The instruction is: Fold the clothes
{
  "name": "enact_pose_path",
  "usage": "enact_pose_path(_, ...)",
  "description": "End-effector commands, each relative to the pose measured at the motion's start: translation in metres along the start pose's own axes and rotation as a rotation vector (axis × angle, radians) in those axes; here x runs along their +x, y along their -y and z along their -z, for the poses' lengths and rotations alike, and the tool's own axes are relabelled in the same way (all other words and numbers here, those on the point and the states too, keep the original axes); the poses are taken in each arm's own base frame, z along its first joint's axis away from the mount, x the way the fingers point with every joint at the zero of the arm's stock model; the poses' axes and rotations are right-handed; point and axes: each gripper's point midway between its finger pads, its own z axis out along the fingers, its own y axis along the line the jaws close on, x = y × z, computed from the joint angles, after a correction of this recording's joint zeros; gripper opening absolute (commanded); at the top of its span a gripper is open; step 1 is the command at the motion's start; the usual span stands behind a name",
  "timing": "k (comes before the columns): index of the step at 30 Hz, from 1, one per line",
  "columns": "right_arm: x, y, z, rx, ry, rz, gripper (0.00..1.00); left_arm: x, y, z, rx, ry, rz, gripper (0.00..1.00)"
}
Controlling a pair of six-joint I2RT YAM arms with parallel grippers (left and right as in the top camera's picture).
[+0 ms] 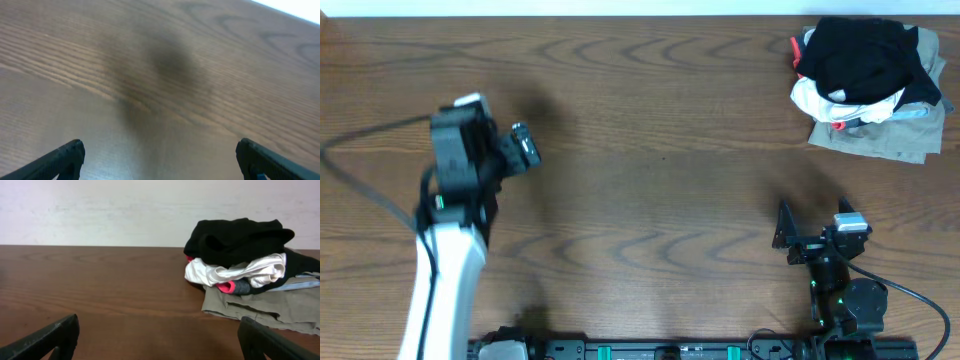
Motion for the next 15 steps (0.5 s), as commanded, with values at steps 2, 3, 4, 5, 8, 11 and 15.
enact_pose_path(2, 0.000, 0.004, 0.000, 0.019, 0.002, 0.012, 0.99, 0.022, -0.006, 0.018, 0.034, 0.124, 0.009, 0.98)
enact_pose_path(3, 0.000, 0.004, 0.000, 0.019, 0.002, 0.012, 0.99, 0.025, -0.006, 0.023, 0.045, 0.165, 0.008, 0.98)
enact_pose_path(4, 0.000, 0.004, 0.000, 0.019, 0.002, 0.012, 0.99, 0.029, -0.007, 0.027, 0.053, 0.198, 0.007, 0.98)
enact_pose_path(5, 0.000, 0.004, 0.000, 0.019, 0.002, 0.012, 0.99, 0.033, -0.008, 0.031, 0.061, 0.225, 0.007, 0.98)
enact_pose_path(8, 0.000, 0.004, 0.000, 0.019, 0.002, 0.012, 0.99, 0.048, -0.012, 0.040, 0.073, 0.273, 0.005, 0.98)
enact_pose_path(11, 0.000, 0.004, 0.000, 0.019, 0.002, 0.012, 0.99, 0.060, -0.015, 0.046, 0.082, 0.307, 0.004, 0.98)
enact_pose_path(15, 0.000, 0.004, 0.000, 0.019, 0.002, 0.012, 0.99, 0.069, -0.017, 0.056, 0.099, 0.371, 0.003, 0.98)
